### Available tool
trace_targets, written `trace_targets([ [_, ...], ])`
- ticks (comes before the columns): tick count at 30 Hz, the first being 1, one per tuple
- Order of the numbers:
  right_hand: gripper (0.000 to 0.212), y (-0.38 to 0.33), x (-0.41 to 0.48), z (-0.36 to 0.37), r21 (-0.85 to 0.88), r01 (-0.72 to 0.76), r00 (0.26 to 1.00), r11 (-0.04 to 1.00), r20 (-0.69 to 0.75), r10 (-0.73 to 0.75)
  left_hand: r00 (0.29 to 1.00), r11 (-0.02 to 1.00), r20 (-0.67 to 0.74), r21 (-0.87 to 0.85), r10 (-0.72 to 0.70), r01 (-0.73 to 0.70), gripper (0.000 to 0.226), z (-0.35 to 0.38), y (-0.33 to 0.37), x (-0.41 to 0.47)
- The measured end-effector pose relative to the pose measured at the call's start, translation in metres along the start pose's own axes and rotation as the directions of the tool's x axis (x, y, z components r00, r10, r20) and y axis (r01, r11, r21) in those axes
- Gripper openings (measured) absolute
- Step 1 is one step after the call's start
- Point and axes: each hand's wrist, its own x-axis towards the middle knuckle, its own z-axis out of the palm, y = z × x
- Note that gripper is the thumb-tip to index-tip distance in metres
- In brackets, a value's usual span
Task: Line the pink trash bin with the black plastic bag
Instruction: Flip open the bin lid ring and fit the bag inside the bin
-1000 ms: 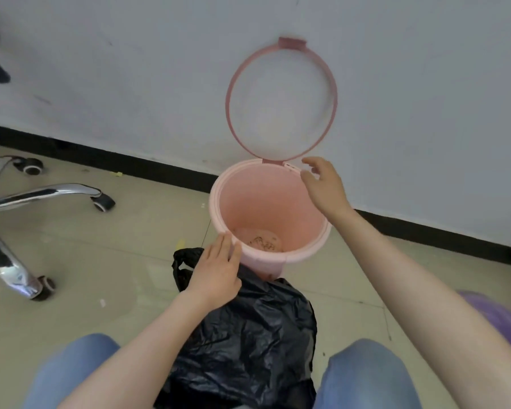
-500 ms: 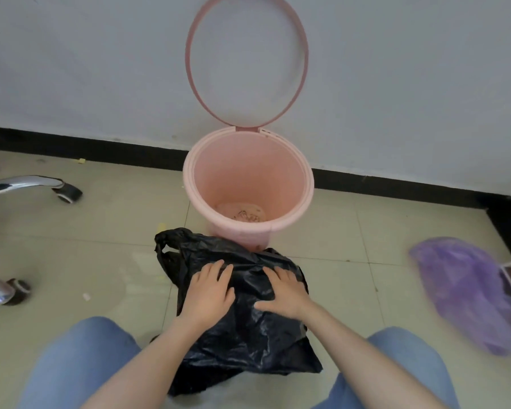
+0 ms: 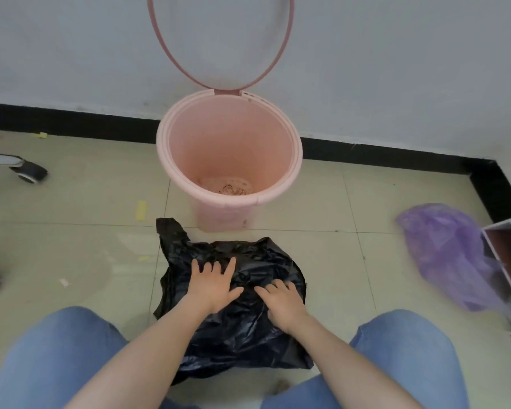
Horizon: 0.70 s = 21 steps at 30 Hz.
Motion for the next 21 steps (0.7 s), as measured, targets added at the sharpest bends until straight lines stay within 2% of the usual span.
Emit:
trace_targets([
  [4, 0.056, -0.005, -0.005, 0.001, 0.126, -0.12, 0.992, 0.985, -0.009, 0.122, 0.994, 0.997, 0.085, 0.009, -0.076, 0.075, 0.071, 0.024, 0.007, -0.008],
  [6, 0.069, -0.009, -0.011, -0.001, 0.197, -0.123, 0.992, 0.973, 0.063, 0.113, 0.985, 0.993, 0.125, -0.024, -0.116, 0.12, 0.071, 0.031, 0.007, -0.009],
  [8, 0.091, -0.016, -0.019, 0.0, 0.248, -0.048, 0.983, 0.967, 0.184, 0.001, 0.975, 0.985, 0.158, -0.048, -0.157, 0.166, 0.071, 0.036, 0.007, -0.01],
  [9, 0.101, -0.02, -0.023, 0.0, 0.223, 0.031, 0.967, 0.974, 0.24, -0.085, 0.968, 0.981, 0.173, -0.048, -0.179, 0.19, 0.071, 0.038, 0.007, -0.011],
  [11, 0.113, -0.028, -0.029, 0.007, 0.065, 0.183, 0.913, 0.981, 0.36, -0.194, 0.956, 0.97, 0.192, -0.047, -0.224, 0.237, 0.07, 0.04, 0.006, -0.011],
  [13, 0.103, -0.03, -0.03, 0.016, -0.174, 0.263, 0.892, 0.949, 0.42, -0.171, 0.944, 0.958, 0.2, -0.062, -0.263, 0.28, 0.069, 0.041, 0.001, -0.012],
  [15, 0.067, -0.028, -0.025, 0.016, -0.257, 0.246, 0.933, 0.934, 0.324, -0.157, 0.939, 0.948, 0.197, -0.094, -0.282, 0.304, 0.068, 0.042, -0.006, -0.012],
  [17, 0.037, -0.022, -0.015, 0.009, -0.277, 0.106, 0.993, 0.955, 0.072, -0.089, 0.945, 0.941, 0.176, -0.151, -0.274, 0.302, 0.066, 0.041, -0.011, -0.011],
  [19, 0.033, -0.018, -0.006, -0.007, -0.203, -0.108, 0.993, 0.973, -0.064, 0.097, 0.958, 0.939, 0.141, -0.206, -0.252, 0.277, 0.062, 0.039, -0.014, -0.009],
  [21, 0.037, -0.011, 0.006, -0.012, -0.033, -0.261, 0.947, 0.965, -0.2, 0.25, 0.97, 0.927, 0.062, -0.287, -0.234, 0.242, 0.053, 0.035, -0.013, -0.007],
])
